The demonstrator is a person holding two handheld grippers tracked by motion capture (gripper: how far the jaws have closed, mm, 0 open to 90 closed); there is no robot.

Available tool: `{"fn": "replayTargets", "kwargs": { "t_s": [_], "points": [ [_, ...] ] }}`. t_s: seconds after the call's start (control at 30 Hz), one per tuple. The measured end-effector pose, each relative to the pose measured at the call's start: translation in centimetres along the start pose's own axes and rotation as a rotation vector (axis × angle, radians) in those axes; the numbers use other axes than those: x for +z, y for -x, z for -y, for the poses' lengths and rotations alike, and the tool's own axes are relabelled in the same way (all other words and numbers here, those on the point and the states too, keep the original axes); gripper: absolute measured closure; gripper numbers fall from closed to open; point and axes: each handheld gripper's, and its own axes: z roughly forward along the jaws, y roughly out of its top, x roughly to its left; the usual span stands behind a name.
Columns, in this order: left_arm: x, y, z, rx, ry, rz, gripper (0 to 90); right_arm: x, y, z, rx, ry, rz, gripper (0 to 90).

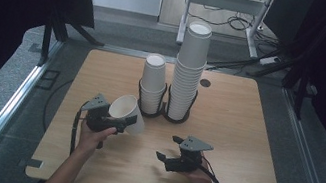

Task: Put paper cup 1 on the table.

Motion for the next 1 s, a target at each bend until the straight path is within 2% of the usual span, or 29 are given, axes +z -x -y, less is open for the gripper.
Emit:
{"fn": "replayTargets", "kwargs": {
  "t_s": [0.13, 0.33, 0.5, 0.67, 0.73, 0.83, 1.0],
  "points": [
    [-0.5, -0.7, 0.0, -0.015, 0.001, -0.031, 13.6, 0.0, 0.1, 0.1, -0.002, -0.004, 0.006, 14.1],
    [-0.9, -1.2, 0.0, -0.019, 0.002, -0.056, 13.6, 0.1, 0.0, 0.2, -0.002, -0.011, 0.004, 14.1],
    [-1.4, -1.6, 0.0, -0.007, 0.002, -0.098, 13.6, 0.0, 0.1, 0.2, -0.004, -0.014, 0.007, 14.2],
    [-1.7, -1.9, 0.2, 0.020, -0.021, -0.194, 13.6, -0.1, 0.1, 0.3, -0.004, -0.013, 0.008, 14.2],
    [-1.7, -1.8, 0.3, 0.034, -0.027, -0.206, 13.5, -0.1, 0.2, 0.3, -0.006, -0.012, 0.010, 14.3],
    [-1.6, -1.8, 0.4, 0.055, -0.040, -0.250, 13.3, -0.2, 0.2, 0.3, -0.005, -0.013, 0.011, 14.4],
    [-1.4, -2.7, 0.9, 0.056, -0.067, -0.347, 13.1, -0.1, 0.1, 0.3, -0.014, -0.015, 0.007, 14.4]
  ]
}}
